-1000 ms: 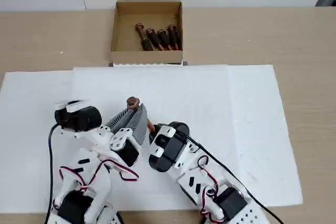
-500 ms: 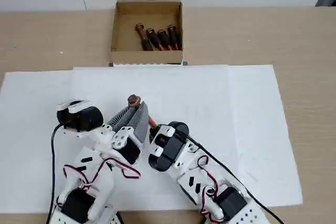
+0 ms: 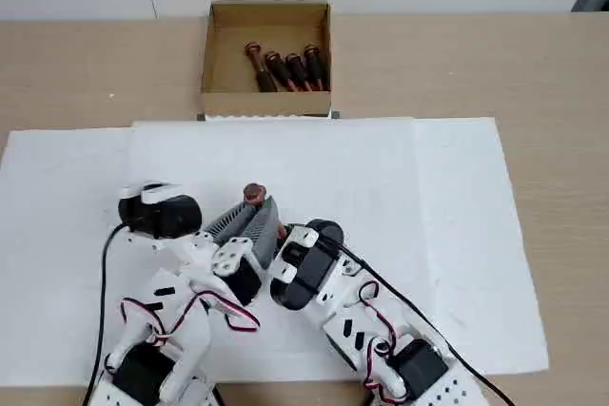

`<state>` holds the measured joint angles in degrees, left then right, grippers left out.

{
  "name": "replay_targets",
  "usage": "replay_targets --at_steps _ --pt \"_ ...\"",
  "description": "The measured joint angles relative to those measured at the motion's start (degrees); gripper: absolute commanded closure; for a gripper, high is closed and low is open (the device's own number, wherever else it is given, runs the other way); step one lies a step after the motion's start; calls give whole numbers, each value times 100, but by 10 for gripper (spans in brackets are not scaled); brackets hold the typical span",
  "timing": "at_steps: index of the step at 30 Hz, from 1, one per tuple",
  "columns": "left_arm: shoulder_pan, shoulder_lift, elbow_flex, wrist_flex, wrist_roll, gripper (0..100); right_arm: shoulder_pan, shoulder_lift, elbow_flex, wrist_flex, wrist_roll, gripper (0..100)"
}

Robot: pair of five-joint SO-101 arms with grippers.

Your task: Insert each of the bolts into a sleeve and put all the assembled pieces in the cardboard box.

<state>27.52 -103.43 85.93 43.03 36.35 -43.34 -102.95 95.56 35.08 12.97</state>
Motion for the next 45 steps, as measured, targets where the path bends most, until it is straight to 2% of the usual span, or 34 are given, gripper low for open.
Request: replay_targets --at_steps 4,13,19,23,26,34,45 --pt "26 -9 -9 88 0 993 0 0 0 0 0 996" --pt "325 -44 -44 1398 35 993 -53 9 -18 9 18 996" --pt "378 -44 -79 1459 0 981 -53 9 -18 9 18 996" --pt "378 -44 -79 1459 -44 847 -53 9 -18 9 18 996" --pt "404 -44 9 1574 -334 773 -9 -9 -18 0 9 996" --pt "308 -35 9 1635 -378 773 0 -9 -18 -9 0 996" --pt "-431 -26 -826 1635 -905 788 -26 -9 -18 -9 0 996"
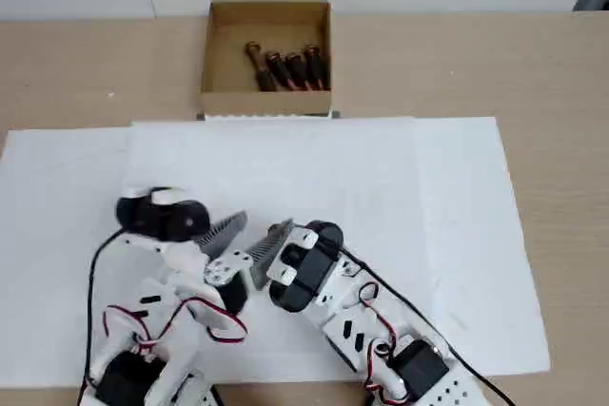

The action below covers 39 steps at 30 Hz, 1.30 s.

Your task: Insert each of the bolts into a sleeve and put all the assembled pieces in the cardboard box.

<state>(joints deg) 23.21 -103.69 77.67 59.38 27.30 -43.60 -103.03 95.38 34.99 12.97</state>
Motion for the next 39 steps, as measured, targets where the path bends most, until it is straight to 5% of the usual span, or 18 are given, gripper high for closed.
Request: replay_targets --at_steps 6,15,22,30,39 --pt "-264 0 -281 0 -229 997 0 0 -9 0 0 996" --pt "-1398 0 -88 0 -1292 994 413 0 -9 0 -53 996" --pt "-2154 0 862 0 -1899 994 993 0 -97 281 -914 996" --pt "-2251 0 1345 0 -1969 994 1301 9 -993 1688 -1670 996" --pt "-2251 0 1618 0 -1969 994 1301 1574 -2673 1908 -1908 996"
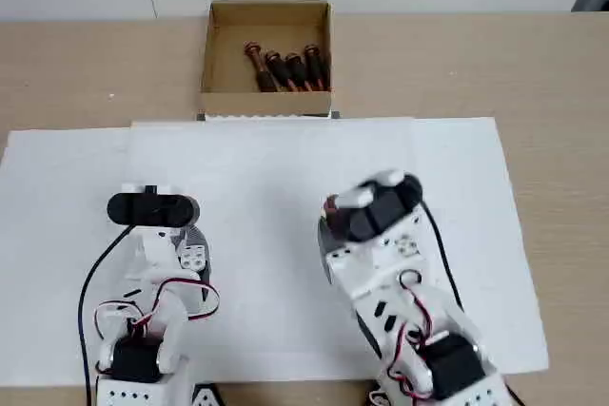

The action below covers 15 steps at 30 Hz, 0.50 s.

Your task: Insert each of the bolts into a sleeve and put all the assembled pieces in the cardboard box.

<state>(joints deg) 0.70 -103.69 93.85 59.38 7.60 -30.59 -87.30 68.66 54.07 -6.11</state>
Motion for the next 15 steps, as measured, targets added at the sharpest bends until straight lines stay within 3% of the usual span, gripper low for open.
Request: replay_targets --at_steps 15 --pt "0 0 9 0 0 994 659 6752 -5512 -686 26 995"
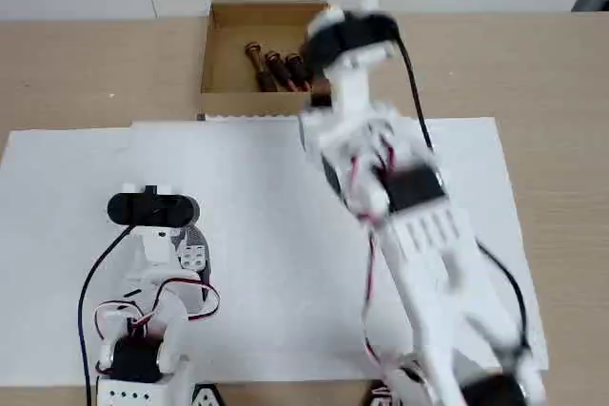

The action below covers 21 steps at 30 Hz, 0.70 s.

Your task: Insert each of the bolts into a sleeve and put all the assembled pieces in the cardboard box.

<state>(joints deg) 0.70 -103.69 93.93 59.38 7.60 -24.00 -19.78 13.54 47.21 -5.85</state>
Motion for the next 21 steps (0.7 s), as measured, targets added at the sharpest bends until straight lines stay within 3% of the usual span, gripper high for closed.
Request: replay_targets --at_steps 13,21 --pt "0 0 0 0 0 994 44 4563 -4158 -571 1310 995" --pt "0 0 0 0 0 994 44 6259 -5495 -1336 2180 995"
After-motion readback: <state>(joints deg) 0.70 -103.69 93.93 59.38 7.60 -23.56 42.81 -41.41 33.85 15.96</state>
